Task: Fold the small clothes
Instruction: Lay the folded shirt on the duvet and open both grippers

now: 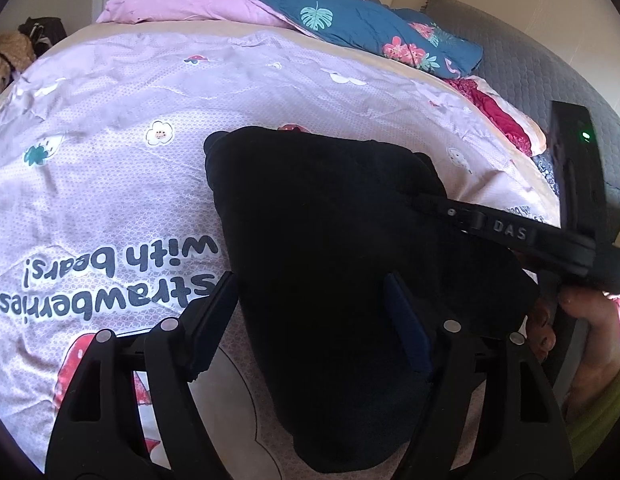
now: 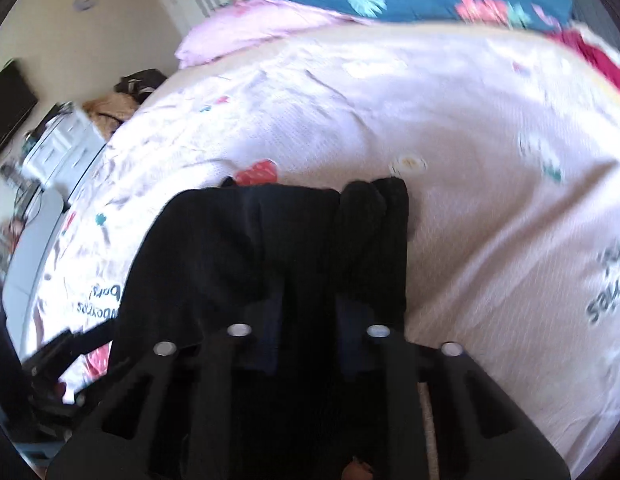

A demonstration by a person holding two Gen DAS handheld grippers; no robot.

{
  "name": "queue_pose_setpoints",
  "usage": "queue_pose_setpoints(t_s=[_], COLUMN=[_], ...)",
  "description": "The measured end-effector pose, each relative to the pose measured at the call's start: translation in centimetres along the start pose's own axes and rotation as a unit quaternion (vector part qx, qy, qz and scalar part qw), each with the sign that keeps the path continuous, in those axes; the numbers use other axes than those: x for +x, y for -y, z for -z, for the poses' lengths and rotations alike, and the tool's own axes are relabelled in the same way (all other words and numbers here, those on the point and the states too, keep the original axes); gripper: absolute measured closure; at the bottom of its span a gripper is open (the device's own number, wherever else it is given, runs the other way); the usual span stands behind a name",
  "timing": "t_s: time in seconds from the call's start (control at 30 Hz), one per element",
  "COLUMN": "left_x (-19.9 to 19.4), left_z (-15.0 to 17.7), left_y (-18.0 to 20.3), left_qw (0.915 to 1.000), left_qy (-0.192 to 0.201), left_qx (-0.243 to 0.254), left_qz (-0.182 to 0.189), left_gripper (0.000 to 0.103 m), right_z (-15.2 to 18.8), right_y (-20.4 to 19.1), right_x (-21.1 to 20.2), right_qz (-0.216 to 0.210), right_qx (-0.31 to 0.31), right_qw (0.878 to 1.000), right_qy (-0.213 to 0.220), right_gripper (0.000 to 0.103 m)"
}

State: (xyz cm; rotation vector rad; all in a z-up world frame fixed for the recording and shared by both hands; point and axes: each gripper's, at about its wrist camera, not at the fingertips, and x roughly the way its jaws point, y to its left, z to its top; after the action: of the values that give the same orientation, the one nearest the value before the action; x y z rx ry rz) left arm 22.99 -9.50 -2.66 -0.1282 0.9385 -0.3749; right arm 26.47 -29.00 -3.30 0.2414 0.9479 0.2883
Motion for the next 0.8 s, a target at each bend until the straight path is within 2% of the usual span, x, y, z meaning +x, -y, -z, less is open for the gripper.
queue_pose_setpoints(t_s=[0.1, 0.17, 0.23, 0.4, 0.47, 0.53, 0.67, 0.73, 0.8], left_x=[-0.1, 0.0, 0.4, 0.9, 1.0, 1.0, 0.8, 0.6, 0.5], left_z=[-0.1, 0.1, 0.4, 1.1, 1.1, 1.3, 1.5, 1.7, 1.7], left_y=[-0.1, 0.2, 1.0, 2.1, 2.2, 2.1, 2.0, 2.0, 2.0], left_qw=[0.9999, 0.9998, 0.9998, 0.9996, 0.9996, 0.9996, 0.9996, 0.9996, 0.9996], left_qy=[0.001, 0.0, -0.009, -0.014, -0.015, -0.015, -0.015, -0.013, -0.013], left_qx=[-0.007, -0.009, 0.004, 0.023, 0.022, 0.023, 0.024, 0.026, 0.026], left_qz=[0.01, 0.019, 0.02, 0.009, 0.008, 0.008, 0.008, 0.005, 0.004], left_gripper=[0.035, 0.033, 0.033, 0.032, 0.032, 0.031, 0.031, 0.029, 0.028], right_z=[-0.9, -1.3, -1.1, -0.1, 0.1, 0.2, 0.5, 0.7, 0.9], right_y=[0.9, 1.5, 2.6, 4.2, 4.5, 4.4, 3.7, 3.8, 4.0], right_x=[-2.2, -2.8, -2.1, -0.4, -0.3, -0.4, -0.8, -1.0, -1.4], right_qz=[-0.037, -0.032, -0.013, -0.008, -0.005, 0.015, 0.039, 0.051, 0.054], right_qx=[0.008, 0.003, 0.005, 0.022, 0.03, 0.022, 0.008, 0.01, 0.014], right_qw=[0.998, 0.998, 0.999, 1.0, 0.999, 0.999, 0.999, 0.998, 0.998], right_qy=[0.041, 0.055, 0.049, 0.022, 0.021, 0.022, 0.029, 0.031, 0.033], right_gripper=[0.087, 0.087, 0.087, 0.086, 0.083, 0.075, 0.07, 0.059, 0.055])
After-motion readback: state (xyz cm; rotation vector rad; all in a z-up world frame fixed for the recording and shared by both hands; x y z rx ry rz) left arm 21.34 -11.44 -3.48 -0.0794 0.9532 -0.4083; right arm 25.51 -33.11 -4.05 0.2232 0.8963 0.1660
